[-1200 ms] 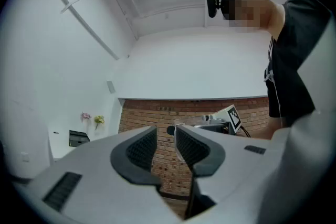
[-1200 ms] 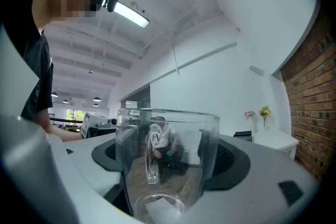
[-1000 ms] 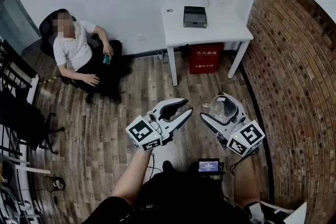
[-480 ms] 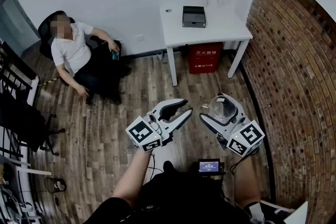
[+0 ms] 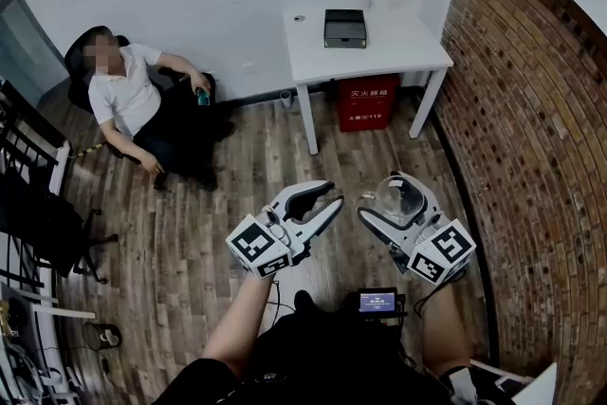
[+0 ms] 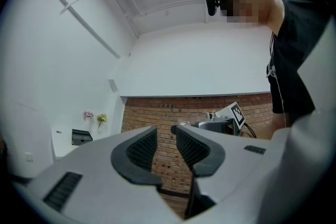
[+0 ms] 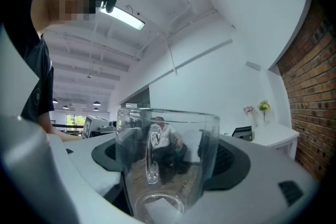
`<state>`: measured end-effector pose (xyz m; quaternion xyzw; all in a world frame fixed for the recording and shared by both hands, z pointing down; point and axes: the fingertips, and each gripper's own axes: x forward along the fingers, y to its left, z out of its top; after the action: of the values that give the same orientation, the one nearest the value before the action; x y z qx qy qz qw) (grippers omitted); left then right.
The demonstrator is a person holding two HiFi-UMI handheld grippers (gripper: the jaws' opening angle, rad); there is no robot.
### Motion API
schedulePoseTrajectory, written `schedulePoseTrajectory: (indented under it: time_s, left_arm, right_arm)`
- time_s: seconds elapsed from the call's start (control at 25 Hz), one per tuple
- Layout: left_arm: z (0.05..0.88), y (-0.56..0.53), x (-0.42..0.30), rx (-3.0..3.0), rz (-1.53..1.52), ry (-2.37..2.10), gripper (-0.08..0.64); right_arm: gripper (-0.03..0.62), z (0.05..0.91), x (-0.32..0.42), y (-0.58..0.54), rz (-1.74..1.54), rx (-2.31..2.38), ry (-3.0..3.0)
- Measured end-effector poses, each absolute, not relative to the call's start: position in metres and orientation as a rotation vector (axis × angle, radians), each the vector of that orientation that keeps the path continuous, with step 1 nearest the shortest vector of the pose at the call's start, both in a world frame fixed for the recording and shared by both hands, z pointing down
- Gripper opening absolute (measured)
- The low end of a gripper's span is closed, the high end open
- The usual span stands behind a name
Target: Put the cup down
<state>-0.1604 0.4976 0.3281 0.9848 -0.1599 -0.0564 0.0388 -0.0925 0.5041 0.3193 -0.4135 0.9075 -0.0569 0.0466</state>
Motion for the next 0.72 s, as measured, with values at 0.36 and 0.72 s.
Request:
schedulePoseTrajectory:
  time_s: [0.36,0.72]
  left_arm:
    - [0.332,0.503,-0.127,3.025,-0.134,-0.496,0.107]
    - [0.338,0.501,-0.093,3.027,-0.126,-0.551,0.106]
  right_arm:
    - [0.420,0.325,-0.059,0.508,-0.189,-1.241,2.766]
    - [0.420,0.331,-0.023,0.507,-0.192,-1.214,2.786]
